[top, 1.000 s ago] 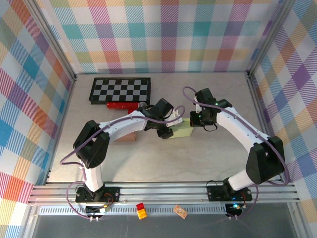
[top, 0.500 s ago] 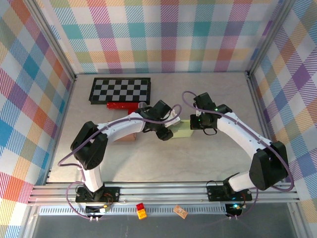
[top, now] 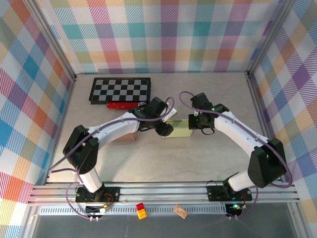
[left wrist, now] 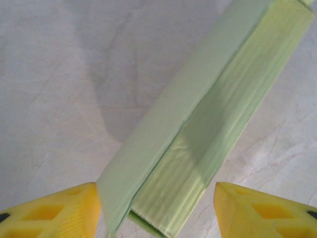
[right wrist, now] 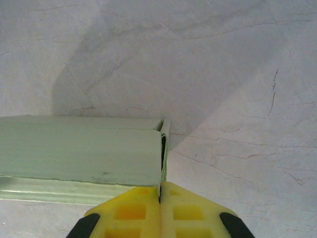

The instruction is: Fold the paper box

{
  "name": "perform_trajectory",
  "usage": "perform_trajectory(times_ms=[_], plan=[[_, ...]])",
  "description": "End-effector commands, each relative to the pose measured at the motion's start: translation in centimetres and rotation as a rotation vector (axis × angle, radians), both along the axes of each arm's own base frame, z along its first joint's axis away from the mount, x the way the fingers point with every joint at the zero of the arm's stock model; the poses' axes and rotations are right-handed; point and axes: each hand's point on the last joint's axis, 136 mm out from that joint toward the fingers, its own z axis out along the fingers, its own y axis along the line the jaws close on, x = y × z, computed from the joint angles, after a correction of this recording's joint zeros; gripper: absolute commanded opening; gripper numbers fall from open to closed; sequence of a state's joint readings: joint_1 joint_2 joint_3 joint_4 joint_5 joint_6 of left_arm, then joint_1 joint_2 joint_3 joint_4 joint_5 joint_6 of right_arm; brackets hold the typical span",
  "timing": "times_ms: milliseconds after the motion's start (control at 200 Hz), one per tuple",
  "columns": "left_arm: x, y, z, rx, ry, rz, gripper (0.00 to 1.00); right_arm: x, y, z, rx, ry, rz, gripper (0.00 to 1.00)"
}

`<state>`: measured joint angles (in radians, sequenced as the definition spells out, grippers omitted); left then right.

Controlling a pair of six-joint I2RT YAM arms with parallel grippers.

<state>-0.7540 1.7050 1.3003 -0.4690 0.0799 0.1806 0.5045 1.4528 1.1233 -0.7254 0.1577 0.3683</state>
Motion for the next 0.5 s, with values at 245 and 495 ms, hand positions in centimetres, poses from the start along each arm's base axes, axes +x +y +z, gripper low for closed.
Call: perform_trajectory(times_ms=[245, 495], plan=[[-0.2, 5.4, 6.6, -0.156, 0.233, 0.303, 0.45, -0.7, -0.2, -0.6, -0.051, 0.097, -0.012, 0.00], [-1.9, 6.0, 4.9, -0.052, 0.280, 0.216, 0.48, -0.8, -0.1, -0.6, -0.045, 0.107, -0.015, 0.00]])
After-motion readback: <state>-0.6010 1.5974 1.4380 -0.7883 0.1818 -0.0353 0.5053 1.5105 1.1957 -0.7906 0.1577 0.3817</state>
